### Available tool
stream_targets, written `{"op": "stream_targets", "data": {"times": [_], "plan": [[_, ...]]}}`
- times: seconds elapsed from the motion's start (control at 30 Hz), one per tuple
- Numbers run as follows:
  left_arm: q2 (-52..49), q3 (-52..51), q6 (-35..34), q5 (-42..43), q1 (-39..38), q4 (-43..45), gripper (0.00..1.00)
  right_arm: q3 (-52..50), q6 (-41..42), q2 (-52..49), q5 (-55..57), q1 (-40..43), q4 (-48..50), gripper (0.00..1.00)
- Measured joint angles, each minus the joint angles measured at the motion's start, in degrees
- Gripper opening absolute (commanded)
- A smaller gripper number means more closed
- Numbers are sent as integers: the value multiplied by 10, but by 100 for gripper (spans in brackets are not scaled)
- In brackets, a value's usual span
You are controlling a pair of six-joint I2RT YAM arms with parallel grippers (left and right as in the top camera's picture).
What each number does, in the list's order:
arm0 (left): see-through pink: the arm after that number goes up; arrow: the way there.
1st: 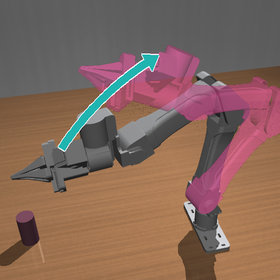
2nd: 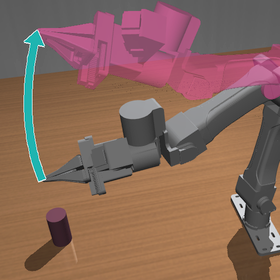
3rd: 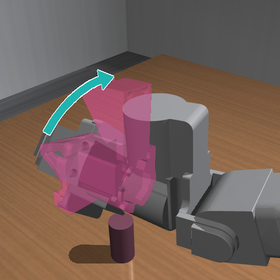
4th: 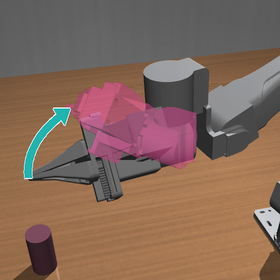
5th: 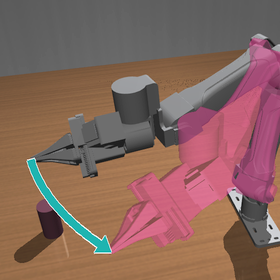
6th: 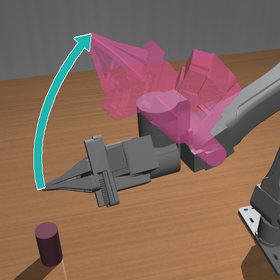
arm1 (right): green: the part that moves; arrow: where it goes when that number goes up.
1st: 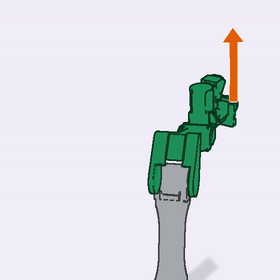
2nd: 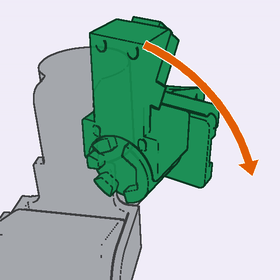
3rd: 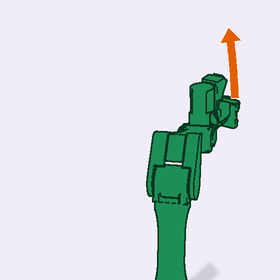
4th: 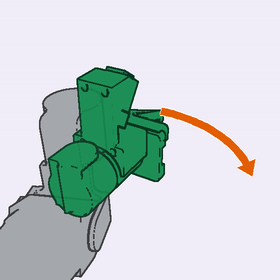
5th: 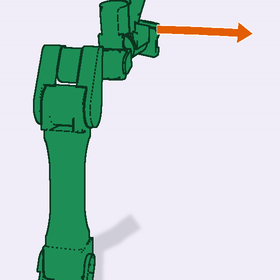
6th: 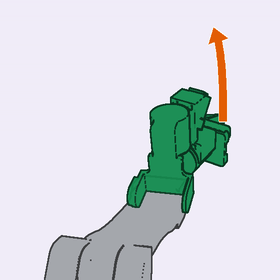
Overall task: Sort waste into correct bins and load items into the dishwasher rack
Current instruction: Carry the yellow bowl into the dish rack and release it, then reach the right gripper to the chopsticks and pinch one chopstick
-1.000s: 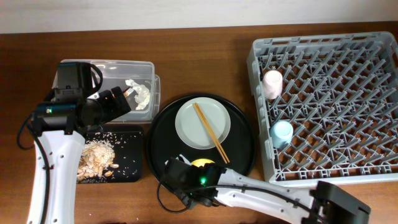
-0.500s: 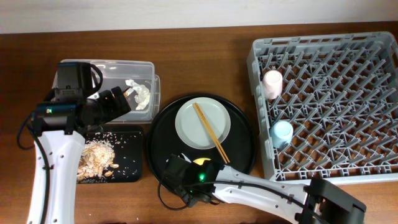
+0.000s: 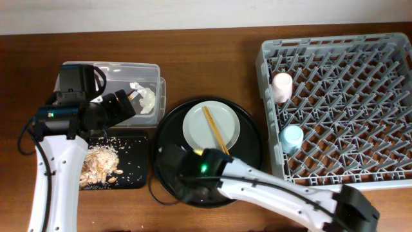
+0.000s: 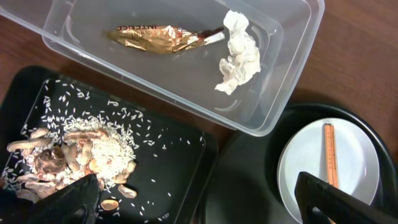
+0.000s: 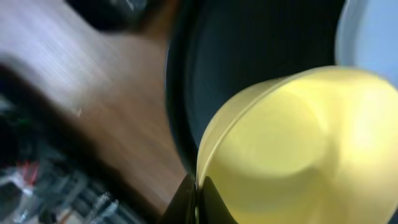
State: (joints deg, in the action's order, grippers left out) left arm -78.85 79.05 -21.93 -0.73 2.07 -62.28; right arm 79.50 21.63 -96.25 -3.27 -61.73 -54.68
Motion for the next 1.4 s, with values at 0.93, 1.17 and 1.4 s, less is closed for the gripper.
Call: {"op": "stream_targets", "data": {"times": [0.93,1.17,1.4], "plan": [[1,-3,0,0,0,0,99,197,-183,-325,-841,912,264,22],[1,-3,0,0,0,0,99,197,-175,-325,-844,967,207,52],[1,-3,0,0,0,0,99,198,-178,-322,-771,1045,123,49]]}}
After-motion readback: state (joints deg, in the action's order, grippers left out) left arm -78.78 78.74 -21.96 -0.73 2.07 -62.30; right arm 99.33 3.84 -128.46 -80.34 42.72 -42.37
